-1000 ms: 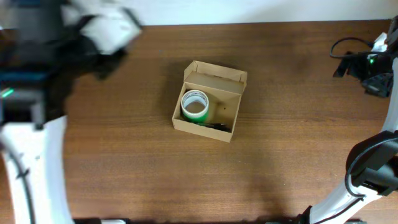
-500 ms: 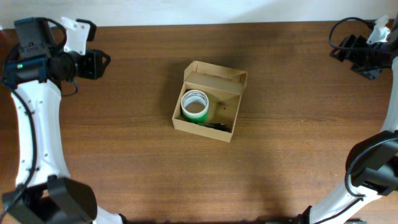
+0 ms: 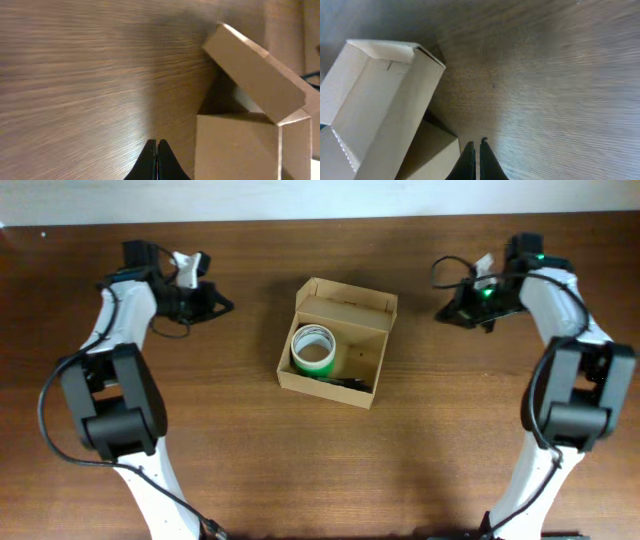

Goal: Pack container
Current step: 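Push the box lid closed with both grippers from either side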

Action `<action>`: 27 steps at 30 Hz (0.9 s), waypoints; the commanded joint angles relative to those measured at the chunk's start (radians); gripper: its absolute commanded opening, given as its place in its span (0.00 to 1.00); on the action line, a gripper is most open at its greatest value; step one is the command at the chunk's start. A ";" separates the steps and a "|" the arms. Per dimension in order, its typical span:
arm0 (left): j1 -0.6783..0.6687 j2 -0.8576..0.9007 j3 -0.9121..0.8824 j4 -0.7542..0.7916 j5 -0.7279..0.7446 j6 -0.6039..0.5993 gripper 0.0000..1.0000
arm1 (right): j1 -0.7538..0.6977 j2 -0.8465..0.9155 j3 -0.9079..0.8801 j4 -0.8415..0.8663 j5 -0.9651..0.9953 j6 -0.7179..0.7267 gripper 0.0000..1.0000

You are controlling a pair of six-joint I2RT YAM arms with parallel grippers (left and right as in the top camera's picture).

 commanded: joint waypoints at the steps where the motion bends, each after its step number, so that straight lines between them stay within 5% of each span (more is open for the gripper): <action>1: -0.068 0.013 0.000 0.040 0.040 -0.022 0.02 | 0.032 0.059 -0.004 0.019 -0.094 0.027 0.04; 15: -0.177 0.127 0.000 0.196 0.016 -0.227 0.02 | 0.167 0.151 -0.005 0.200 -0.249 0.041 0.04; 27: -0.215 0.127 0.000 0.469 0.181 -0.413 0.02 | 0.140 0.151 -0.003 0.472 -0.547 0.011 0.04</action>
